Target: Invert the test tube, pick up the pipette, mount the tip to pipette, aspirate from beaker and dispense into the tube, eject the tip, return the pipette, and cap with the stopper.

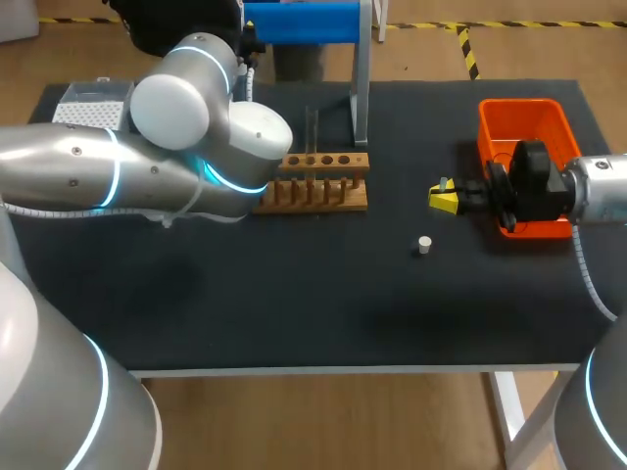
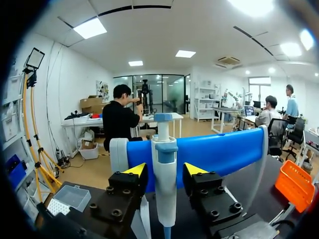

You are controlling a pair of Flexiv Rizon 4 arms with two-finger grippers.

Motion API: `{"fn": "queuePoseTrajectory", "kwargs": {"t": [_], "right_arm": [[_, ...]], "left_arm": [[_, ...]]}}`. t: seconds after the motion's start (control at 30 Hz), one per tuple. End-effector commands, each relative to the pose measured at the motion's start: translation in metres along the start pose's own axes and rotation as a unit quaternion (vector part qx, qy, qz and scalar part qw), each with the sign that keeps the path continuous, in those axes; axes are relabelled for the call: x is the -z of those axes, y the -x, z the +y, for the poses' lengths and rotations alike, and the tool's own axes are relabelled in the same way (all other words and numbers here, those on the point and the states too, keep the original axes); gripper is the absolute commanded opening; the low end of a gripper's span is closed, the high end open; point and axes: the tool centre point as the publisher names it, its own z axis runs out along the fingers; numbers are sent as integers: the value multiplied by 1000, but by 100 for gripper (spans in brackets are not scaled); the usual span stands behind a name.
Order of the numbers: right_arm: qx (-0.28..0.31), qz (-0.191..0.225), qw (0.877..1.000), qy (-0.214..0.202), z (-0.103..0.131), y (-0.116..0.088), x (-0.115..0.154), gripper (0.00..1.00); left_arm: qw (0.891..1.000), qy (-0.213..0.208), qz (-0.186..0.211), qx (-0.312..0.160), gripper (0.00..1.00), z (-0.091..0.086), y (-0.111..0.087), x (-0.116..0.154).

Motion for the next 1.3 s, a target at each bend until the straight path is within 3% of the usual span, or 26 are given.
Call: {"fn": "queuePoseTrajectory", "kwargs": {"t": [0.03, 1.3], "right_arm": [[0, -1, 1000, -1, 0, -1, 0, 0], [0, -1, 1000, -1, 0, -1, 0, 0]], "left_arm": [[1000, -2, -1, 0, 43, 2, -1, -6], [1000, 0, -8, 7, 36, 8, 0, -19]]}}
